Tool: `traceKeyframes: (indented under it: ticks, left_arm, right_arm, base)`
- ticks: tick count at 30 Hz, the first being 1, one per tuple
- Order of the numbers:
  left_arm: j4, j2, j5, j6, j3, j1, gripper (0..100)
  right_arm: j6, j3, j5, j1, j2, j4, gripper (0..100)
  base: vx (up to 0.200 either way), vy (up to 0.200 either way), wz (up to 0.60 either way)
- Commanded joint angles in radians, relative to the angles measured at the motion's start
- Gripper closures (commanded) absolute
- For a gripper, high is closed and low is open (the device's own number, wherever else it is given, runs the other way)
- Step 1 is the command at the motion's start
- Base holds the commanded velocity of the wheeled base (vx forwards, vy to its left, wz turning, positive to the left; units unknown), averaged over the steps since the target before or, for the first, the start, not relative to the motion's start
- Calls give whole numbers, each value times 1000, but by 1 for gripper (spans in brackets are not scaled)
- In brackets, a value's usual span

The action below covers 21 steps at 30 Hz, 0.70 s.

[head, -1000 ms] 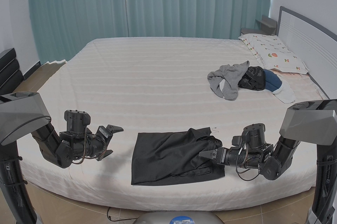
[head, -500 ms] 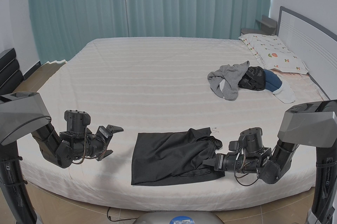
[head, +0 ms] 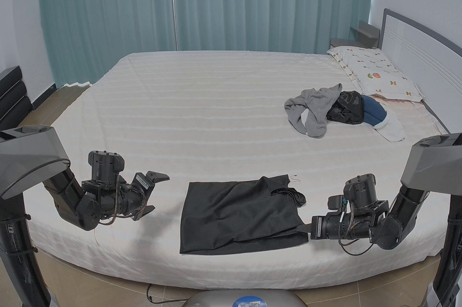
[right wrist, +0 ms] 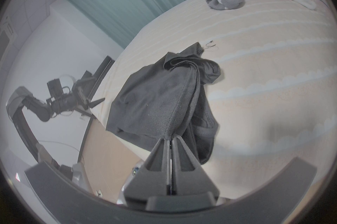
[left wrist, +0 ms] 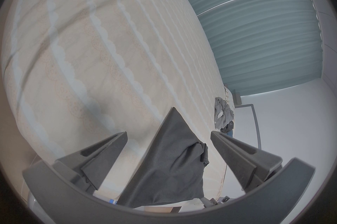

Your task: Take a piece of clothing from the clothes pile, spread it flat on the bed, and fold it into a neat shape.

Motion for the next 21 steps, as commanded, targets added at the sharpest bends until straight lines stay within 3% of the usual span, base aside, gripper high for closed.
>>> traceKeyframes:
  ticks: [1, 9, 10, 15, 21]
  left_arm:
    - [0, 2, 0, 0, -1, 0, 0]
    - [0, 2, 0, 0, -1, 0, 0]
    - [0, 2, 0, 0, -1, 0, 0]
    - [0, 3, 0, 0, -1, 0, 0]
    - [-2, 8, 6, 0, -7, -1, 0]
  right_arm:
    - [-57, 21, 5, -21, -12, 34, 100]
    - [-122, 4, 5, -58, 11, 78, 100]
    - [-122, -2, 5, -58, 18, 74, 0]
    - [-84, -36, 21, -59, -12, 68, 0]
    - [109, -146, 32, -33, -26, 55, 0]
  base:
    - [0, 0, 0]
    - [0, 0, 0]
    - [0, 0, 0]
    - [0, 0, 0]
    - [0, 0, 0]
